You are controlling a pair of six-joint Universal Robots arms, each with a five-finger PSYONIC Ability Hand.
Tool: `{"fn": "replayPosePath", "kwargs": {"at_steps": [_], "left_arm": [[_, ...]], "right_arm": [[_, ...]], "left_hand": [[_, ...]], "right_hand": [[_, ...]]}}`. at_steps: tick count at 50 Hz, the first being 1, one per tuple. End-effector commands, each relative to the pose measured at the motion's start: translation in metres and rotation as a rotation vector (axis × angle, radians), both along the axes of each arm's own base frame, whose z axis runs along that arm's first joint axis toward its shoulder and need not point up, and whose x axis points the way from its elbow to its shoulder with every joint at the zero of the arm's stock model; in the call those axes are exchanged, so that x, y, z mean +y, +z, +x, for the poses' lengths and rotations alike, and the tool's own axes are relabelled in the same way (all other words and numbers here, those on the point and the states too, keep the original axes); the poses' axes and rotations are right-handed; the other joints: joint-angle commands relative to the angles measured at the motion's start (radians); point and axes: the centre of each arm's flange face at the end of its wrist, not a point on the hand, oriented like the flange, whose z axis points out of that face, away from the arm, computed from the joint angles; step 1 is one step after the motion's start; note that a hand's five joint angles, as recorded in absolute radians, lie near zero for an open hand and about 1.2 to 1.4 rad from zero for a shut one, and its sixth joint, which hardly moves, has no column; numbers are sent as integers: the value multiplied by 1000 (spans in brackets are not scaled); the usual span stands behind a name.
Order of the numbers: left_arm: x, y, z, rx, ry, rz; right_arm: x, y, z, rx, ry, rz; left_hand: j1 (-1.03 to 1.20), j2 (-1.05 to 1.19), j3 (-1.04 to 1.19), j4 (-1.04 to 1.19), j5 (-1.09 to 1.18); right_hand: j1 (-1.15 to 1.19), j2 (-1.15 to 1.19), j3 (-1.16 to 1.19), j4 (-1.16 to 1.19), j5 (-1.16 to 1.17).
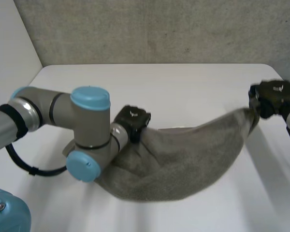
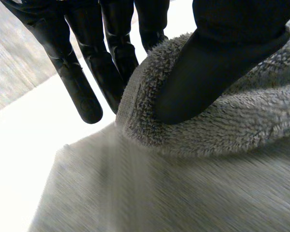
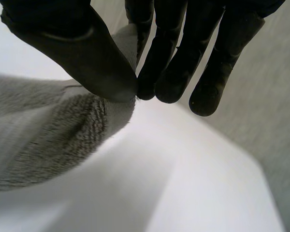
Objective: Fold the towel.
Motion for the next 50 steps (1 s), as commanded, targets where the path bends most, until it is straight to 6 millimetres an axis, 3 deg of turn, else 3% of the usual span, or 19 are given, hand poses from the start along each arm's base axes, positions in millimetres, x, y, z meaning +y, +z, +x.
{"fn": "replayPosePath", "kwargs": {"at_steps": [1, 2, 3, 4, 5, 7, 10, 12, 19, 24, 25, 29, 32, 34, 36, 37, 41, 44, 50], "left_arm": [[-58, 95, -2, 121, 166, -420], [-68, 136, 3, 188, 229, -562], [-68, 136, 3, 189, 230, -564], [-71, 180, 9, 273, 279, -703], [-71, 180, 9, 274, 280, -704], [-62, 256, 26, 440, 335, -932], [-51, 290, 37, 531, 354, -1043], [-48, 290, 38, 531, 351, -1042], [-45, 257, 39, 451, 315, -958], [-49, 189, 42, 312, 285, -808], [-49, 189, 42, 311, 285, -807], [-47, 131, 50, 190, 278, -659], [-44, 115, 52, 162, 274, -617], [-39, 64, 53, 79, 259, -499], [-36, 47, 52, 47, 249, -459], [-33, 31, 53, 19, 244, -421], [-25, 10, 55, -21, 230, -353], [-14, 2, 50, -47, 204, -314], [4, 7, 38, -44, 159, -308]], "right_arm": [[-31, 76, 27, -114, 74, -409], [-36, 107, 28, -186, 88, -552], [-36, 107, 28, -186, 88, -554], [-35, 139, 27, -281, 112, -688], [-32, 165, 26, -387, 148, -793], [-27, 187, 25, -487, 194, -864], [-23, 202, 24, -612, 240, -877], [-23, 205, 21, -634, 239, -874], [-19, 194, 31, -621, 265, -767], [-21, 175, 36, -589, 291, -659], [-21, 175, 36, -589, 291, -658], [-26, 129, 43, -519, 292, -505], [-27, 93, 45, -464, 283, -408], [-27, 72, 46, -435, 275, -360], [-27, 27, 47, -374, 252, -257], [-27, 27, 47, -373, 251, -257], [-19, -27, 51, -265, 240, -118], [-15, -46, 50, -187, 236, -60], [-9, -46, 44, -79, 227, -27]], "left_hand": [[230, 195, 196, 195, 220], [230, 195, 196, 195, 220], [230, 195, 196, 195, 220], [230, 195, 196, 195, 220], [230, 195, 196, 195, 220], [230, 195, 196, 195, 220], [230, 195, 196, 195, 220], [230, 195, 196, 195, 220], [230, 195, 196, 195, 220], [230, 195, 196, 195, 220], [230, 195, 196, 195, 220], [230, 195, 196, 195, 220], [230, 195, 196, 195, 220], [230, 195, 196, 195, 220], [230, 195, 196, 195, 220], [230, 195, 196, 195, 220], [230, 195, 196, 195, 220], [230, 195, 196, 195, 220], [230, 195, 196, 195, 220]], "right_hand": [[91, 62, 60, 66, 52], [91, 62, 60, 66, 52], [91, 62, 60, 66, 52], [91, 62, 60, 66, 52], [91, 62, 60, 66, 52], [91, 62, 60, 66, 52], [91, 62, 60, 66, 52], [91, 62, 60, 66, 52], [91, 62, 60, 66, 52], [91, 62, 60, 66, 52], [91, 62, 60, 66, 52], [91, 62, 60, 66, 52], [91, 62, 60, 66, 52], [91, 62, 60, 66, 52], [91, 62, 60, 66, 52], [91, 62, 60, 66, 52], [91, 62, 60, 66, 52], [91, 62, 60, 66, 52], [91, 62, 60, 66, 52]]}}
